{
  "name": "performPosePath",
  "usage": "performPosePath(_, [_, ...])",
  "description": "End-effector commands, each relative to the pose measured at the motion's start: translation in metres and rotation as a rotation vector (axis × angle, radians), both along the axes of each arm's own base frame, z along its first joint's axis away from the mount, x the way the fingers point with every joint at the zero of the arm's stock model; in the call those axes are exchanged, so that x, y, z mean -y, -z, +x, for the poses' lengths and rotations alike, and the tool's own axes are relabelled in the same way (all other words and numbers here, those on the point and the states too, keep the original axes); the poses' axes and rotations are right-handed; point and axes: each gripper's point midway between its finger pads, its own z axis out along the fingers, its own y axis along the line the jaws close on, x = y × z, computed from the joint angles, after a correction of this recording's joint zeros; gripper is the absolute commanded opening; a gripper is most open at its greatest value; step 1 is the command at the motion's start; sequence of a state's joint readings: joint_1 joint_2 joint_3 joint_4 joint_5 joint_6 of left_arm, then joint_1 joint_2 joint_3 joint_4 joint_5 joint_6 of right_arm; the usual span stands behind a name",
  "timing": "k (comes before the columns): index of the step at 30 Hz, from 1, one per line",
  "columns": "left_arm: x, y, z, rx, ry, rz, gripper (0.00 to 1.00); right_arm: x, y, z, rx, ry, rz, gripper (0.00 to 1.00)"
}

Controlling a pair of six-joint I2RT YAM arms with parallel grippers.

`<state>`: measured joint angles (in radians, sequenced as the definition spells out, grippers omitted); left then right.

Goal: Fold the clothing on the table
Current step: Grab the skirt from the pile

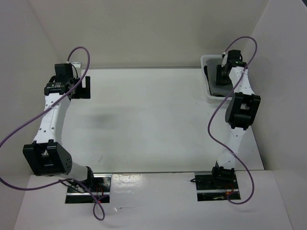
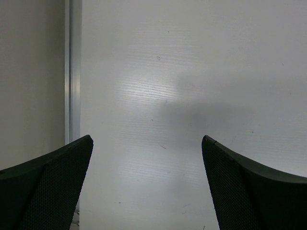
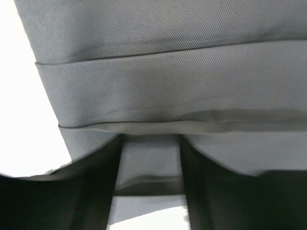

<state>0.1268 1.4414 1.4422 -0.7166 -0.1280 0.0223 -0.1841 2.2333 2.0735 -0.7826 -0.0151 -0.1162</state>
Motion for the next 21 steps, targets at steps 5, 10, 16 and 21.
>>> performPosePath(5, [0.0, -0.023, -0.003, 0.081, 0.018, 0.024, 1.0, 0.006, -0.016, -0.001, 0.029, 0.002, -0.022, 0.87])
performPosePath(10, [0.001, -0.019, -0.003, 0.072, 0.025, 0.017, 1.0, 0.0, -0.022, 0.006, 0.046, -0.004, -0.041, 0.91])
performPosePath(16, [0.001, -0.019, -0.004, 0.071, 0.031, 0.024, 1.0, -0.005, -0.011, 0.007, 0.027, -0.013, -0.037, 0.89])
performPosePath(21, [0.001, -0.022, -0.005, 0.08, 0.031, 0.025, 1.0, -0.01, 0.001, 0.012, 0.011, -0.036, -0.032, 0.7])
